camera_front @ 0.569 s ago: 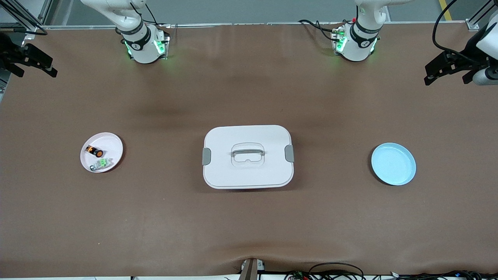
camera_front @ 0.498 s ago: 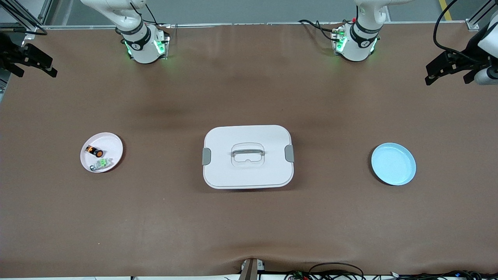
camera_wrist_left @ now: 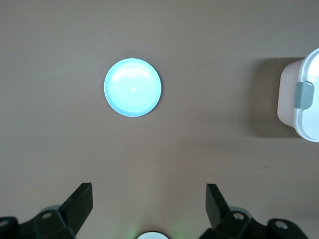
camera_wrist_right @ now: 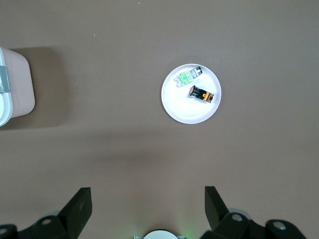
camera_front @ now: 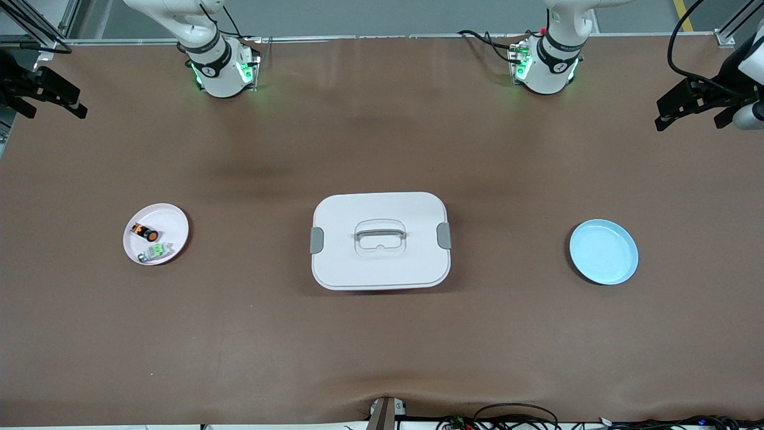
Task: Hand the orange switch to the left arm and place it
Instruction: 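Move the right gripper toward the white plate with switches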
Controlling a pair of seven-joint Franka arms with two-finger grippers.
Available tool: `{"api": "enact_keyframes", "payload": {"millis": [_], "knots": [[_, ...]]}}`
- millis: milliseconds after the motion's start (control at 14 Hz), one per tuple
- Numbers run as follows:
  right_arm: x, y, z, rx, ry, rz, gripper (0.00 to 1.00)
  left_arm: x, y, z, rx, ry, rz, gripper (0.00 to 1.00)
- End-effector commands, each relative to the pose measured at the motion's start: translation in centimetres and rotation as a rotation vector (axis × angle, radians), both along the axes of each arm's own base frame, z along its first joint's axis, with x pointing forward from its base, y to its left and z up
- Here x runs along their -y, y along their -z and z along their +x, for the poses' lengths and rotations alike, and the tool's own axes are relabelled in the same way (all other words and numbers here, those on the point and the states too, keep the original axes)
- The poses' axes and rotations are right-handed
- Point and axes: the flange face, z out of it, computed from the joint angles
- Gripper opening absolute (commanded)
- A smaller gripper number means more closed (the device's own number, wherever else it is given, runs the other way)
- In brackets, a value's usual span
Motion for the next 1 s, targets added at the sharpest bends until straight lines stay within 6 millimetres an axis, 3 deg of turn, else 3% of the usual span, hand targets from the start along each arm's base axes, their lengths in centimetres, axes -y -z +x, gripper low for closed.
{"api": "enact_keyframes", "payload": {"millis": [0,498,925], "knots": [[0.4,-0.8,0.1,0.004,0.004,-0.007,1.0,-1.4,0.0,0.4,-0.006,-0.001,0.009,1.0],[0.5,-0.8,0.2,0.004,0.004,-0.007,1.0,-1.1,-0.3,0.2,0.0,0.013,0.013,1.0],[0.4,-0.3,1.5,-0.005,0.004,-0.006,1.0,-0.5,1.3,1.3,-0.027,0.007,0.009,1.0]]}}
